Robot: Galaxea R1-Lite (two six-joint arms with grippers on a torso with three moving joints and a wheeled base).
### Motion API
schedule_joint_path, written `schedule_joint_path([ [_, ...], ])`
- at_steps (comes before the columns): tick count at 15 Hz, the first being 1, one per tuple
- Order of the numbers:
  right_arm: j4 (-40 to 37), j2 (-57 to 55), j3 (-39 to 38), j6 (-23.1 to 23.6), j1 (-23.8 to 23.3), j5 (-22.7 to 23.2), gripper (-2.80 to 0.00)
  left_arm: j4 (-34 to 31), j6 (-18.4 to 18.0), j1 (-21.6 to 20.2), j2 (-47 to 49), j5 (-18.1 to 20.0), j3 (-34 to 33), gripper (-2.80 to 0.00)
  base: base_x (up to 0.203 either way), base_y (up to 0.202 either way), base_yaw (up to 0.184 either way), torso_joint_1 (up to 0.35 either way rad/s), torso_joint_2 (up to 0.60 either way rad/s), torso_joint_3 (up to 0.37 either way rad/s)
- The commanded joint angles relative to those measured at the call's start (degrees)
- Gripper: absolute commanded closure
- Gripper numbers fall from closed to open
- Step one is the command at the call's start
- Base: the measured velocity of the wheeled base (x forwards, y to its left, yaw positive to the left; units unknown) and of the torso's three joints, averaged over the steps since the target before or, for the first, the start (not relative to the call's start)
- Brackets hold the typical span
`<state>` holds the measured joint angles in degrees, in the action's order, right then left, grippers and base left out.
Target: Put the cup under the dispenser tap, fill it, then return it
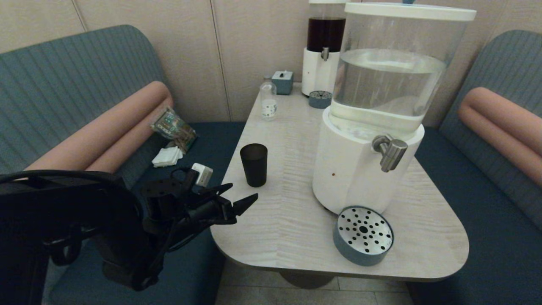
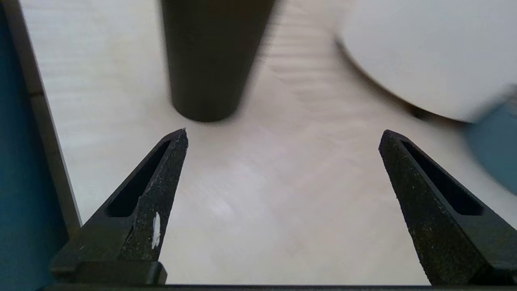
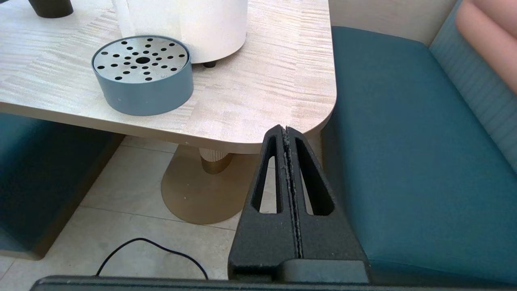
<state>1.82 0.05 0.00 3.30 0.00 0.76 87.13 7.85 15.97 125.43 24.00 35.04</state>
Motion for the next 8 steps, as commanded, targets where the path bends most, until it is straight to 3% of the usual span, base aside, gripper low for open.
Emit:
schedule_joint_path([
  [1, 0.03, -0.05, -0.85, 0.04, 0.0, 0.04, 0.0, 0.54, -0.11, 0.59, -8.54, 0.16, -5.32, -2.8, 0.0, 0.0, 0.0, 0.0, 0.0, 0.0],
  [6, 0.03, -0.05, -0.88, 0.04, 0.0, 0.04, 0.0, 0.52, -0.44, 1.04, -31.19, -0.68, -16.67, -2.8, 0.0, 0.0, 0.0, 0.0, 0.0, 0.0],
  [7, 0.03, -0.05, -0.88, 0.04, 0.0, 0.04, 0.0, 0.36, -0.32, 1.05, -35.89, -1.54, -18.46, -0.2, 0.0, 0.0, 0.0, 0.0, 0.0, 0.0],
  [8, 0.03, -0.05, -0.88, 0.04, 0.0, 0.04, 0.0, 0.16, -0.2, 1.06, -40.36, -2.55, -20.14, 0.0, 0.0, 0.0, 0.0, 0.0, 0.0, 0.0],
])
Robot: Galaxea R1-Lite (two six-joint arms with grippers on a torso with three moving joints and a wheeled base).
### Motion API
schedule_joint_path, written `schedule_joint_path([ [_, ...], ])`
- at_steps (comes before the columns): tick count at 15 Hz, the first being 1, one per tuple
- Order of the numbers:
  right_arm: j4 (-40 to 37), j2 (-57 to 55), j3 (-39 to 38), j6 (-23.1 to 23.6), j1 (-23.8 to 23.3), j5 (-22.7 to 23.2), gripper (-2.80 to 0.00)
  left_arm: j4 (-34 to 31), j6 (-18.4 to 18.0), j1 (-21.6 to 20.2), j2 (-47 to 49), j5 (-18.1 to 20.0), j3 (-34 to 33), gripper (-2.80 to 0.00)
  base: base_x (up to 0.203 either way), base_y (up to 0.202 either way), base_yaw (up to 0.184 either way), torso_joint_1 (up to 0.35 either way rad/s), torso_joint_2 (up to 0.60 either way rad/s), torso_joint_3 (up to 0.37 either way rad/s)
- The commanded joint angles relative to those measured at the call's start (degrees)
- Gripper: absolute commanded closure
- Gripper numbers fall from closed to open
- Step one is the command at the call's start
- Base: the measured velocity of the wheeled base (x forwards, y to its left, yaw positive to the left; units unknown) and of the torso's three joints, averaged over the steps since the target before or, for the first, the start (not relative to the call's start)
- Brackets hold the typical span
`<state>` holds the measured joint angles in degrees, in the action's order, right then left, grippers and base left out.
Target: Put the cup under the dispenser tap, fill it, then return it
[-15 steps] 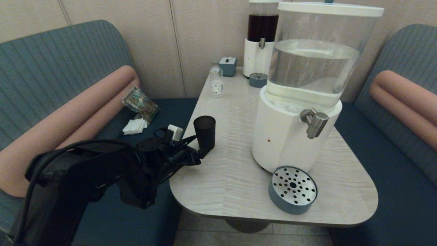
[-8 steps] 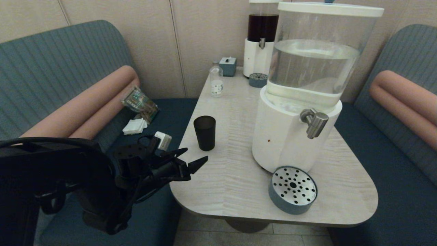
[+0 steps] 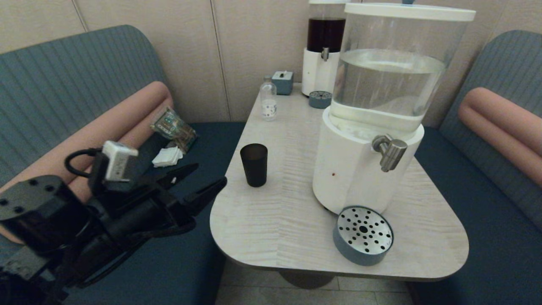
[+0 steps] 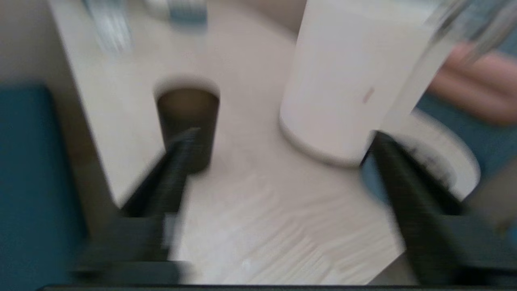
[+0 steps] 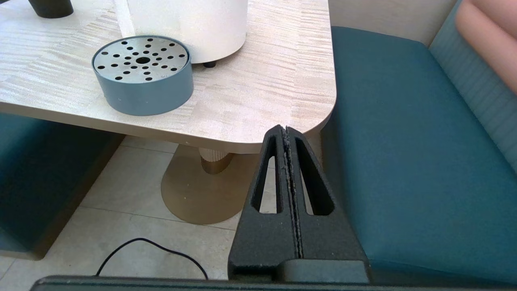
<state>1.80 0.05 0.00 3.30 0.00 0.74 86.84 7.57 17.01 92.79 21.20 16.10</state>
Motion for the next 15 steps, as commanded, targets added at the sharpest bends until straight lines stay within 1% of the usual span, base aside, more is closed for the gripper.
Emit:
schedule_joint_path([
  [1, 0.04, -0.05, -0.88, 0.04, 0.0, 0.05, 0.0, 0.34, 0.15, 0.03, -11.72, -0.89, -2.84, 0.0, 0.0, 0.0, 0.0, 0.0, 0.0, 0.0],
  [3, 0.04, -0.05, -0.88, 0.04, 0.0, 0.05, 0.0, 0.17, 0.19, 0.04, -18.14, -3.25, -5.57, 0.0, 0.0, 0.0, 0.0, 0.0, 0.0, 0.0],
  [6, 0.04, -0.05, -0.88, 0.04, 0.0, 0.05, 0.0, -0.8, -0.14, -0.53, -26.13, -9.12, -7.02, 0.0, 0.0, 0.0, 0.0, 0.0, 0.0, 0.0],
  [7, 0.04, -0.05, -0.88, 0.04, 0.0, 0.05, 0.0, -1.91, -0.1, -1.39, -29.12, -10.88, -7.2, 0.0, 0.0, 0.0, 0.0, 0.0, 0.0, 0.0],
  [9, 0.04, -0.05, -0.88, 0.04, 0.0, 0.05, 0.0, -5.63, 0.04, -4.18, -37.71, -12.87, -7.71, 0.0, 0.0, 0.0, 0.0, 0.0, 0.0, 0.0],
  [11, 0.04, -0.05, -0.79, 0.04, 0.0, 0.05, 0.0, -13.16, 0.07, -6.83, -47.78, -13.58, -7.5, 0.0, 0.0, 0.0, 0.0, 0.0, 0.0, 0.0],
  [12, 0.04, -0.05, -0.81, 0.04, 0.0, 0.05, 0.0, -18.99, 0.07, -7.91, -53.83, -13.77, -6.96, 0.0, 0.0, 0.0, 0.0, 0.0, 0.0, 0.0],
  [15, 0.04, -0.05, -0.88, 0.04, 0.0, 0.05, 0.0, -39.78, 0.05, -11.41, -70.84, -13.92, -3.76, 0.0, 0.0, 0.0, 0.0, 0.0, 0.0, 0.0],
])
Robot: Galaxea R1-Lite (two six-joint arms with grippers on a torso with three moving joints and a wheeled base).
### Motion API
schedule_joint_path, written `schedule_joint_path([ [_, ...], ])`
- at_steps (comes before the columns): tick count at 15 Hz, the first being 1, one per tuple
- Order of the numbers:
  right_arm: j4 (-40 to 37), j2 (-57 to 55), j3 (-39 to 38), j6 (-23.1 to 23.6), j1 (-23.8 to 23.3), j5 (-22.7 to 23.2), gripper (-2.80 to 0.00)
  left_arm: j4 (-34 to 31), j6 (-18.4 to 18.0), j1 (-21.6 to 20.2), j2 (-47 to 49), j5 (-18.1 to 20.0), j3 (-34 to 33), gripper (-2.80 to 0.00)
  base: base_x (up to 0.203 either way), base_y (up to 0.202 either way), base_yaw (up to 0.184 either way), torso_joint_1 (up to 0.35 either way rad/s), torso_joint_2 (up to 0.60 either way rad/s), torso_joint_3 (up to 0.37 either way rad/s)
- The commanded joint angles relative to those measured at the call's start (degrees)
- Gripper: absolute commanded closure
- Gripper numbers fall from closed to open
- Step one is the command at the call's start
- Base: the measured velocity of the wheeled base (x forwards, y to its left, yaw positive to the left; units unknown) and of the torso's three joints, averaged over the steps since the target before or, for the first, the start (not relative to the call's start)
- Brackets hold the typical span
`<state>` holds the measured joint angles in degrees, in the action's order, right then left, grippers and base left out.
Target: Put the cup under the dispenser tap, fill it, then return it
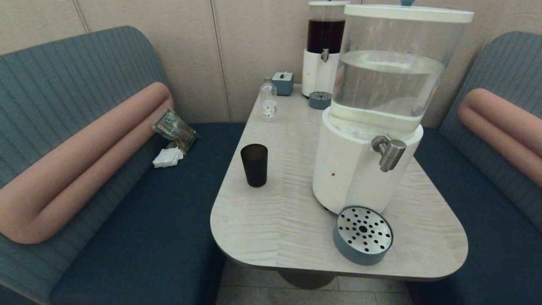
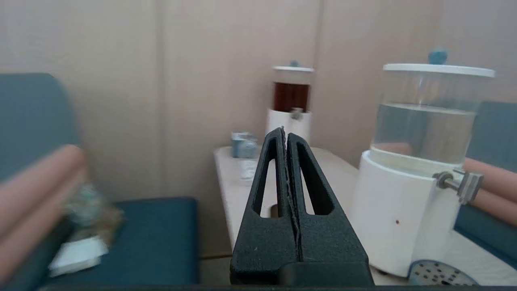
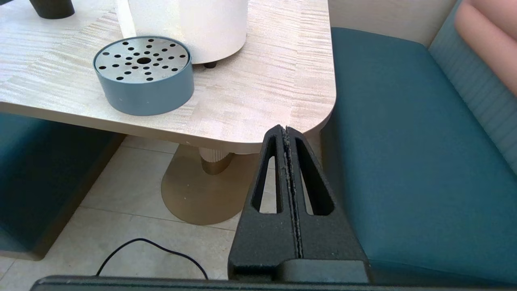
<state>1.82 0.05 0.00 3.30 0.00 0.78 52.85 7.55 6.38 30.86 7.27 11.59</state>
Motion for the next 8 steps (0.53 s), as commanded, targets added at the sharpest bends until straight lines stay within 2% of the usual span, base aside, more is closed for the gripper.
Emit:
schedule_joint_path([
  [1, 0.03, -0.05, -0.88, 0.04, 0.0, 0.01, 0.0, -12.51, -0.01, -2.22, -14.27, 0.21, 1.79, 0.0, 0.0, 0.0, 0.0, 0.0, 0.0, 0.0],
  [3, 0.03, -0.05, -0.88, 0.04, 0.0, 0.01, 0.0, -21.74, -2.09, -4.7, -23.62, 1.02, 2.59, 0.0, 0.0, 0.0, 0.0, 0.0, 0.0, 0.0],
  [5, 0.03, -0.05, -0.88, 0.04, 0.0, 0.01, 0.0, -26.24, -12.37, -6.07, -29.64, 1.5, -0.2, 0.0, 0.0, 0.0, 0.0, 0.0, 0.0, 0.0],
  [7, 0.03, -0.05, -0.83, 0.04, 0.0, 0.01, 0.0, -26.67, -14.36, -6.41, -30.5, 1.82, -8.66, 0.0, 0.0, 0.0, 0.0, 0.0, 0.0, 0.0],
  [8, 0.03, -0.05, -0.88, 0.04, 0.0, 0.01, 0.0, -28.87, -15.02, -6.51, -30.71, 1.74, -11.31, 0.0, 0.0, 0.0, 0.0, 0.0, 0.0, 0.0],
])
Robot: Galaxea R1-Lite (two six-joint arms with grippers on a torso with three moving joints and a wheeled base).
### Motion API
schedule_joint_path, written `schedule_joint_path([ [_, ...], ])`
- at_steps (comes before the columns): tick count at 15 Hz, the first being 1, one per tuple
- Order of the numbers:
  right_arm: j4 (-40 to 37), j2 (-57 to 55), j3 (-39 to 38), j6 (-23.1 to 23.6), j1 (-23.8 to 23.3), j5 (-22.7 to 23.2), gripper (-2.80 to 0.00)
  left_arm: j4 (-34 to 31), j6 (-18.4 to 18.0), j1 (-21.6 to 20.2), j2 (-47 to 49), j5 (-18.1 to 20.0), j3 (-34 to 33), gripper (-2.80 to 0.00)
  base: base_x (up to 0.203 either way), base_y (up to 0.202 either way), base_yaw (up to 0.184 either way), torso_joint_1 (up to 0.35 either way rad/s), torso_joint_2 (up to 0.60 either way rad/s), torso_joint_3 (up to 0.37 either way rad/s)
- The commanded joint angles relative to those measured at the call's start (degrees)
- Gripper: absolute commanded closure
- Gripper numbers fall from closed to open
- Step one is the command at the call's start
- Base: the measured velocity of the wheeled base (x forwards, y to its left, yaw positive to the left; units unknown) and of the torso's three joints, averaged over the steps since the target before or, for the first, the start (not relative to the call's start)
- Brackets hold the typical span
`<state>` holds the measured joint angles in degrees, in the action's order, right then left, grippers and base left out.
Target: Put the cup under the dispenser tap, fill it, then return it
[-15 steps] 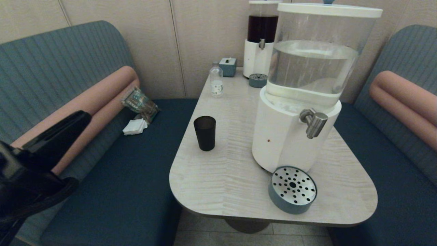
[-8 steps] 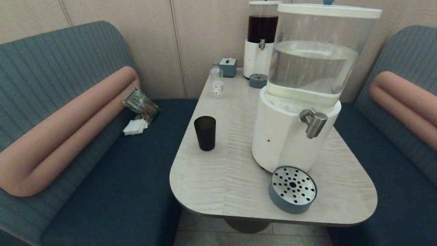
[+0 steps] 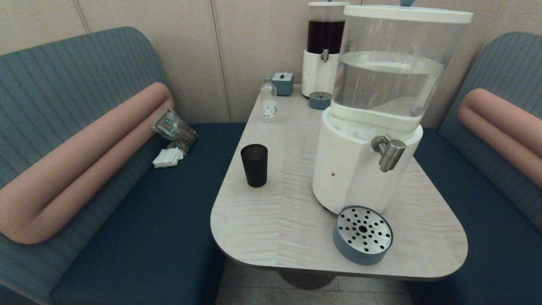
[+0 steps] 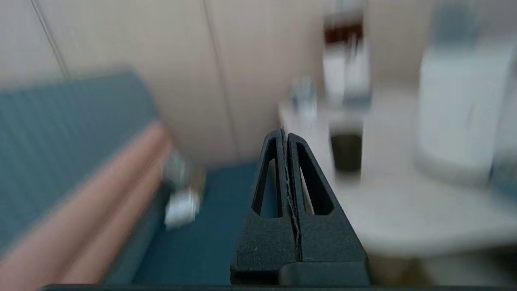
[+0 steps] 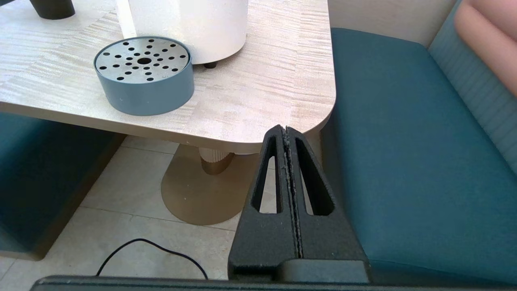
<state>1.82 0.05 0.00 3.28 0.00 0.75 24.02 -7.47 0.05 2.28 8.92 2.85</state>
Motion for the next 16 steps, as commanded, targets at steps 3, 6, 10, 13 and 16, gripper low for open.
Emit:
schedule_joint_path([
  [3, 0.03, -0.05, -0.85, 0.06, 0.0, 0.04, 0.0, -14.73, -1.08, -0.25, -2.36, -2.47, -2.87, 0.0, 0.0, 0.0, 0.0, 0.0, 0.0, 0.0],
  [6, 0.03, -0.05, -0.88, 0.06, 0.0, 0.04, 0.0, -25.17, -1.22, -0.29, -2.37, -7.09, -2.82, 0.0, 0.0, 0.0, 0.0, 0.0, 0.0, 0.0],
  [10, 0.03, -0.05, -0.88, 0.06, 0.0, 0.04, 0.0, -26.92, -0.79, -0.31, -2.28, -7.17, -2.76, 0.0, 0.0, 0.0, 0.0, 0.0, 0.0, 0.0],
  [13, 0.03, -0.05, -0.88, 0.06, 0.0, 0.04, 0.0, -26.92, 0.17, -0.31, -2.28, -7.34, -2.85, 0.0, 0.0, 0.0, 0.0, 0.0, 0.0, 0.0],
  [16, 0.03, -0.05, -0.88, 0.06, 0.0, 0.04, 0.0, -26.92, 0.17, -0.22, -2.28, -7.34, -2.85, 0.0, 0.0, 0.0, 0.0, 0.0, 0.0, 0.0],
])
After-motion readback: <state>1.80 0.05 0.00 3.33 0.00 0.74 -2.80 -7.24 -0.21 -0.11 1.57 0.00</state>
